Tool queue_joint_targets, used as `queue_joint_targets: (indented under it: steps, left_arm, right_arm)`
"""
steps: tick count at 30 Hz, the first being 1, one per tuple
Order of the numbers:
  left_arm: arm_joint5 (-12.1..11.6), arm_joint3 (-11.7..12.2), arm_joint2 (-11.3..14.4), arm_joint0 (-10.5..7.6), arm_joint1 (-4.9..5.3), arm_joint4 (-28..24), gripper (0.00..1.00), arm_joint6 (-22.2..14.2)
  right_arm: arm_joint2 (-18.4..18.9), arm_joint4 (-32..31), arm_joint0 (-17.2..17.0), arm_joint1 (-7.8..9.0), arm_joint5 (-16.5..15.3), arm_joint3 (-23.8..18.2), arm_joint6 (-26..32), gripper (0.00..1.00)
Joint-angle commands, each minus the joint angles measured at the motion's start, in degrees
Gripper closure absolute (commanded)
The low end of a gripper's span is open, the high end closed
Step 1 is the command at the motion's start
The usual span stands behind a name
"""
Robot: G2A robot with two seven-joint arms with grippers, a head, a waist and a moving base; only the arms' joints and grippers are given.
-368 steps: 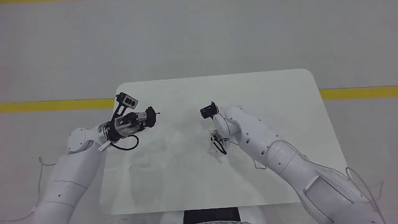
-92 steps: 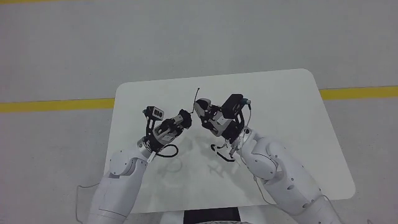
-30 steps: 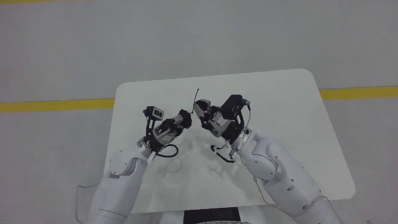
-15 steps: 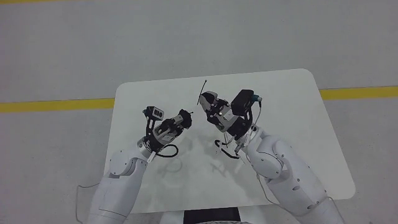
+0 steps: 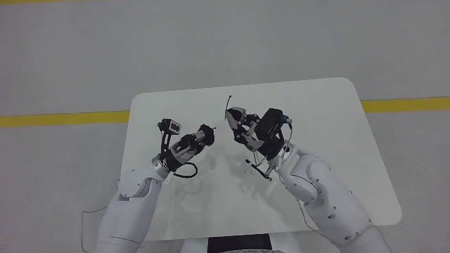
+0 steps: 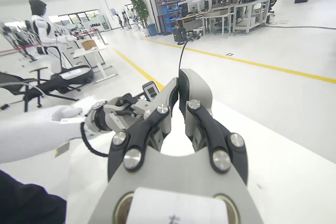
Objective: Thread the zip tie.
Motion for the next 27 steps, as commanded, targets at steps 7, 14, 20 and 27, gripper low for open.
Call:
queue_joint_targets:
  steps: [7,14,20,27]
  left_arm:
    - [0.0,-0.7,-3.8,0.76,-3.17,2.0,1.00,-2.7]
    - [0.0,-0.2,-6.9,-0.88,-6.74,4.1,1.00,-7.1]
    - [0.0,1.3,-9.5,-2.49,-9.99,5.8,1.00,-9.0]
    - [0.0,1.6,-9.8,-2.73,-10.50,5.3,1.00,-9.9]
  right_arm:
    - [-0.2,-4.1,-1.3,0.21,0.3,0.4,-2.1,1.00]
    - [-0.7,-4.8,-0.3,0.08,0.1,1.7,-4.1,1.00]
    - [-0.7,-4.3,0.7,-0.03,-0.7,3.2,-7.7,1.00]
    - [-0.7,-4.3,0.7,-0.03,-0.7,3.2,-7.7,1.00]
